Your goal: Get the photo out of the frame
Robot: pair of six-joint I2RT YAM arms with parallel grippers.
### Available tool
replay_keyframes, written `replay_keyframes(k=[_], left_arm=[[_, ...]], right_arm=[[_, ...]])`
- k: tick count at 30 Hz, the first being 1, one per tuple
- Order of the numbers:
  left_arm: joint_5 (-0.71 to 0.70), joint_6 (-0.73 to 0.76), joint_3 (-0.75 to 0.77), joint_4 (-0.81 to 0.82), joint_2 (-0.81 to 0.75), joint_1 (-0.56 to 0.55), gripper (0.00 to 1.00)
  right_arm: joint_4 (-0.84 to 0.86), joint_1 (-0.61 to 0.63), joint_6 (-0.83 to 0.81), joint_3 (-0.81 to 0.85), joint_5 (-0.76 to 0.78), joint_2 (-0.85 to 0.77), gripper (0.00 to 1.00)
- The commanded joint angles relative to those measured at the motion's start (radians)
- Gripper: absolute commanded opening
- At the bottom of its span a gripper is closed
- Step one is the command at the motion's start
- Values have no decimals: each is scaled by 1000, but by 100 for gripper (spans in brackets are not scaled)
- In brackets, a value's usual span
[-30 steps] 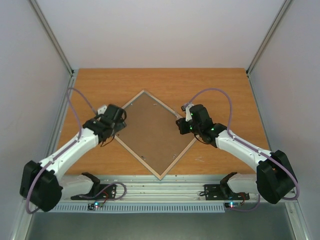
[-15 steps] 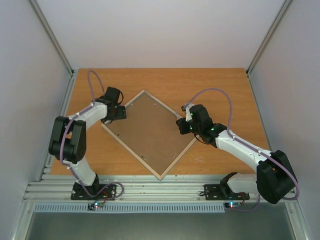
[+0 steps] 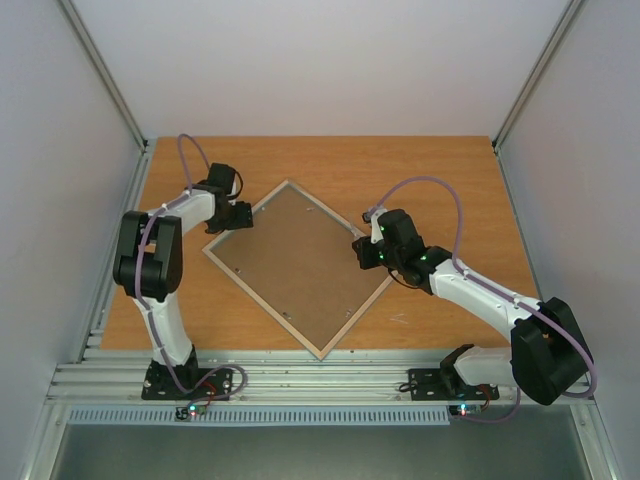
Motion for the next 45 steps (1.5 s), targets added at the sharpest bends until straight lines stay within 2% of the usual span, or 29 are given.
replay_keyframes(k=[1,11,19,34,40,45], left_arm=[[65,23,25,11,23,6,75],[74,15,36,-8,49,7,49],[58,-28,-11,-9,21,7,35],[192,-180,-296,38,-142,-13,25],[205,-242,-406,58,-235,-83,24],[207,-298,-474,78,-297,-141,22]], right_arm=[[-1,-5,-6,8,15,7,1],[-5,-5,-8,10,13,7,1],[-15,-5,-8,16,9,5,1],[-30,-5,-19,28,-27,1,1],[-67,-5,-31,56,-73,15,1],[-91,-3,-39,95,-178,58,1]])
